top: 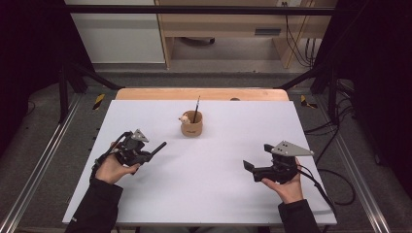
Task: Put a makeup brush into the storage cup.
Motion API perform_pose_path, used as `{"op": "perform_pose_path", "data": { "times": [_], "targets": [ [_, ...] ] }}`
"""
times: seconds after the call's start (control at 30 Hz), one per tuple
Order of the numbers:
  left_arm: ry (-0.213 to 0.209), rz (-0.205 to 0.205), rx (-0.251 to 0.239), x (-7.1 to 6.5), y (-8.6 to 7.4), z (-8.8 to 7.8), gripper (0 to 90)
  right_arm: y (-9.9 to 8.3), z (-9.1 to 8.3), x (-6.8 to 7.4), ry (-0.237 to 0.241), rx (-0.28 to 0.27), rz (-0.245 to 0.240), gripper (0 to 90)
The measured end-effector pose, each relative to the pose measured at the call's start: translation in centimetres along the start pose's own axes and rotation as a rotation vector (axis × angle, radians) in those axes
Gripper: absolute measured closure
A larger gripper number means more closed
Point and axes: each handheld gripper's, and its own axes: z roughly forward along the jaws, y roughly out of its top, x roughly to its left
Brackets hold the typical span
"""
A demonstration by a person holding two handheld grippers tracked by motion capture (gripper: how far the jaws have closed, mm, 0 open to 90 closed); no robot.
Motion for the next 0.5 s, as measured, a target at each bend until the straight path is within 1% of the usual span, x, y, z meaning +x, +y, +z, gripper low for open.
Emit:
{"op": "perform_pose_path", "data": {
  "times": [0.17, 0.33, 0.5],
  "targets": [
    [-0.019, 0.017, -0.02, -0.8, 0.4, -0.3, 79.0, 0.0, 0.0, 0.1, 0.003, -0.001, 0.0, 4.1],
    [-0.04, 0.044, -0.03, -1.7, 0.8, -0.6, 79.1, 0.1, 0.0, 0.2, 0.004, -0.001, -0.001, 4.1],
    [-0.045, 0.067, -0.04, -2.5, 1.1, -0.6, 79.1, 0.1, 0.1, 0.4, 0.012, 0.0, -0.01, 4.1]
  ]
}}
